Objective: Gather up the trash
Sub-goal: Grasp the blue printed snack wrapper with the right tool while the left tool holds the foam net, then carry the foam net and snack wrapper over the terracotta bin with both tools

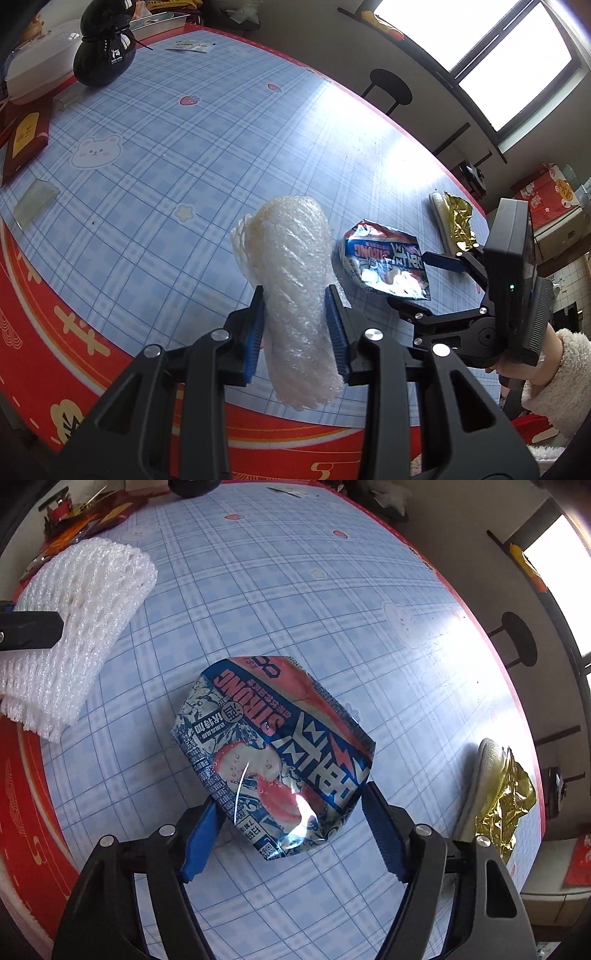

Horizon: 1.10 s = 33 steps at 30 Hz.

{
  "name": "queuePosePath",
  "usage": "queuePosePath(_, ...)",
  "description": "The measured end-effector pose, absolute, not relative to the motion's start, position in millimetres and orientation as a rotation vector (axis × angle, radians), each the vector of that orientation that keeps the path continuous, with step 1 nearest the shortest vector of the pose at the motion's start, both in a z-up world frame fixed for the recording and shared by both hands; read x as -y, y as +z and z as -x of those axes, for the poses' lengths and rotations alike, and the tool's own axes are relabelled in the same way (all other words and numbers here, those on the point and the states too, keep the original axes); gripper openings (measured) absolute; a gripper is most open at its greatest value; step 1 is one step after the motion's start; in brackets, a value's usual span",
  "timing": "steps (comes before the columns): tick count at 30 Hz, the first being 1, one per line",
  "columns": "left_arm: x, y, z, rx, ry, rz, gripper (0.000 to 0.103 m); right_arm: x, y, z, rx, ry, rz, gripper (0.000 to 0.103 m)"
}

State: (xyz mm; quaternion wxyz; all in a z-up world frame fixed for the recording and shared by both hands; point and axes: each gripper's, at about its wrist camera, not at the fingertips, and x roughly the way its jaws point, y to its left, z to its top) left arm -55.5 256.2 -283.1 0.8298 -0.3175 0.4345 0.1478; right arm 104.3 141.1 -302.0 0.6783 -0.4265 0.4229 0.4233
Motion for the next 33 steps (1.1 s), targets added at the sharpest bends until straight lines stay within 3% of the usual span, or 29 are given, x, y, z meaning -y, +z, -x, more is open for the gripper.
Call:
queuePosePath(2,-256.0,-283.0,55.4,-0.917,0.311,0.676,0.035,-139.7,-295.3,-108.0,-0.972,0.959,0.906,0.053)
queuePosePath(6,-255.7,-282.1,54.7,-0.912,0.31,0.683,0.035,-134.6,-282.7,-119.8,-1.006,0.966,0.789,0.044)
queuePosePath(10,-255.5,-283.2,57.3,-0.913,0.309,0.687,0.035,-124.7,-268.9,-131.1,-1.053,0.952,0.638,0.026)
queuePosePath(20,-247.2,-279.4,59.1,-0.915,0.295,0.677,0.035,-85.7,-265.3,-138.5,-1.139,0.921,0.352,0.025)
queuePosePath(33,-219.3,-256.1,30.2,-0.918,0.214,0.599,0.035,-4.4,-239.1,-116.1,-1.021,0.846,0.233,0.024)
